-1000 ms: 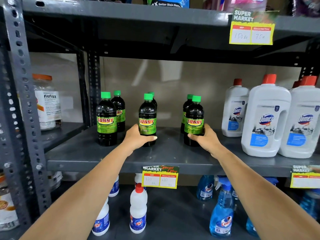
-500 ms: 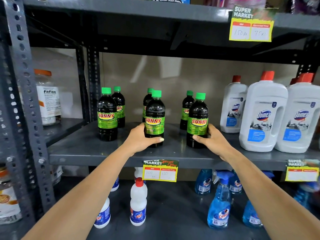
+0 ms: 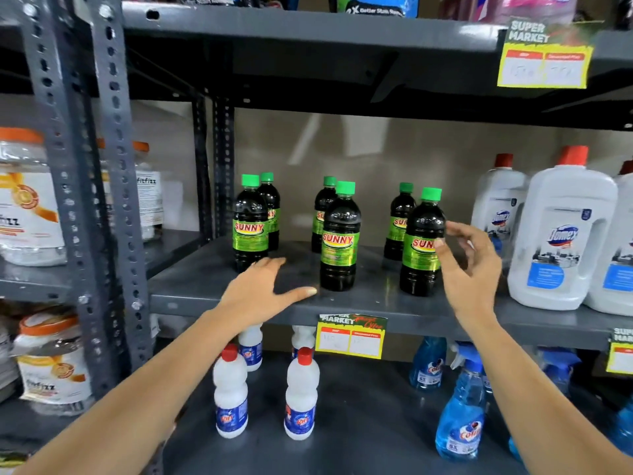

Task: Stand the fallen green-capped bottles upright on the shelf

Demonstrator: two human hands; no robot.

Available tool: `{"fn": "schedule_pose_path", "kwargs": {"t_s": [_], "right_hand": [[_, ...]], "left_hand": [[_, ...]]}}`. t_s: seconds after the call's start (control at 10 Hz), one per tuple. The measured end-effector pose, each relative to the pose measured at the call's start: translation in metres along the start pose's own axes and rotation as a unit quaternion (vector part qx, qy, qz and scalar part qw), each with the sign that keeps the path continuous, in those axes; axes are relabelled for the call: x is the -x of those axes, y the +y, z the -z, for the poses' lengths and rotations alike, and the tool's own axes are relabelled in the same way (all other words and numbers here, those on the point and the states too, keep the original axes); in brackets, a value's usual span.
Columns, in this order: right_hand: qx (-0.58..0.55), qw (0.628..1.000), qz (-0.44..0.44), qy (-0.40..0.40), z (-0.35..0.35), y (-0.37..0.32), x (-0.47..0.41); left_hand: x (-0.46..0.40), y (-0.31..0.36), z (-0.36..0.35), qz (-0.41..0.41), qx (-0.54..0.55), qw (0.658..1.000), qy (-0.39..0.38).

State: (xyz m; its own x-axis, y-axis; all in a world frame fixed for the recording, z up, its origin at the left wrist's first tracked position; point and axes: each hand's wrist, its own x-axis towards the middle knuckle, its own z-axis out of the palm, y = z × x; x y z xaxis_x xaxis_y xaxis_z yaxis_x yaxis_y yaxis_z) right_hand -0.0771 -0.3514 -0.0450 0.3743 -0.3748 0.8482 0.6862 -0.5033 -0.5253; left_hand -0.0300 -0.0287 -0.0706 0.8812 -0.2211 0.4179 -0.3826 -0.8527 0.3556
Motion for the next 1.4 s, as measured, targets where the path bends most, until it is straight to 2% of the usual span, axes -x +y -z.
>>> {"fn": "schedule_pose_path", "kwargs": {"t_s": [0.1,0.2,0.3,0.4,0.5,0.6,0.7,1.1,1.4], "right_hand": [[0.031,0.987,0.154,-0.040,-0.045,-0.040,0.013],[0.000,0.971,0.209,-0.118,-0.100,-0.071,0.034],[-0.026,0.954,0.179,-0.238,-0.153,-0.081,0.055],[-0.007,0.946,0.061,-0.319,-0.210,-0.083,0.071],[0.034,0.954,-0.060,-0.292,-0.244,-0.074,0.068],[0.044,0.938,-0.171,-0.297,-0.266,-0.066,0.054],[0.063,0.920,-0.219,-0.319,-0.276,-0.058,0.050],[0.038,0.924,-0.201,-0.323,-0.264,-0.068,0.069],[0.033,0.927,-0.229,-0.295,-0.259,-0.090,0.079]], "left_hand": [[0.021,-0.040,0.021,0.031,-0.075,0.997,-0.016],[0.032,-0.065,0.038,0.027,-0.109,0.993,-0.029],[0.041,-0.084,0.050,0.055,-0.117,0.990,-0.050],[0.045,-0.098,0.057,0.061,-0.161,0.984,-0.053],[0.039,-0.095,0.055,0.071,-0.167,0.981,-0.067],[0.035,-0.095,0.055,0.074,-0.165,0.980,-0.085],[0.034,-0.098,0.056,0.068,-0.166,0.979,-0.093],[0.034,-0.098,0.056,0.056,-0.166,0.981,-0.086],[0.040,-0.091,0.059,0.069,-0.171,0.980,-0.080]]}}
